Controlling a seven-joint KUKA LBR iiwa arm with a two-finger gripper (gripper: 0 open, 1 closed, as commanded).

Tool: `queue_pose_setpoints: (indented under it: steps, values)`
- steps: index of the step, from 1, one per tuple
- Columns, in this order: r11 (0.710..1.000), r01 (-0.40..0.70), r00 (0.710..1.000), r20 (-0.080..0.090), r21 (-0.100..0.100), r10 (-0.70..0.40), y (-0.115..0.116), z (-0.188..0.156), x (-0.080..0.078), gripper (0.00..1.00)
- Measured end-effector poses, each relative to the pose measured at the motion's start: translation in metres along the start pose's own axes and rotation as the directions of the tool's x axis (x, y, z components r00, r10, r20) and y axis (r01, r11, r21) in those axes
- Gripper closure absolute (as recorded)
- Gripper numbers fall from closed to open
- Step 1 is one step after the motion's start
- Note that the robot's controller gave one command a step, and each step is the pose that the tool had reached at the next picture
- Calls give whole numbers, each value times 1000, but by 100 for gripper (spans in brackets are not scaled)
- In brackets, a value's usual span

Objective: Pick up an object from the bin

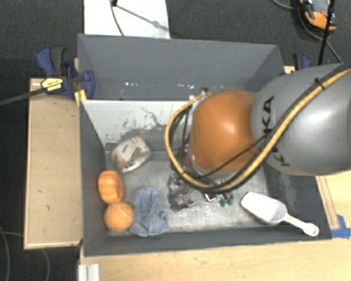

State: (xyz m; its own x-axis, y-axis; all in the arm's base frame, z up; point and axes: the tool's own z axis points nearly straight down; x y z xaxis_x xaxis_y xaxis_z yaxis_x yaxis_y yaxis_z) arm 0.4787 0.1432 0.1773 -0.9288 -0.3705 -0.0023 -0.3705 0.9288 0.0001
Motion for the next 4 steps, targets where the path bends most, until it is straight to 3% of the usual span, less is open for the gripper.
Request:
queue_pose_setpoints:
  steps: [1, 2, 3, 4]
  values:
    - [1000, 17, 1000, 0, 0, -17, -4, 67, -11, 0]
    - [1000, 17, 1000, 1, 0, -17, -4, 67, -11, 0]
    - [991, 133, 991, 11, 1, -133, 20, 103, -23, 100]
    - [991, 133, 991, 11, 1, -133, 20, 103, -23, 100]
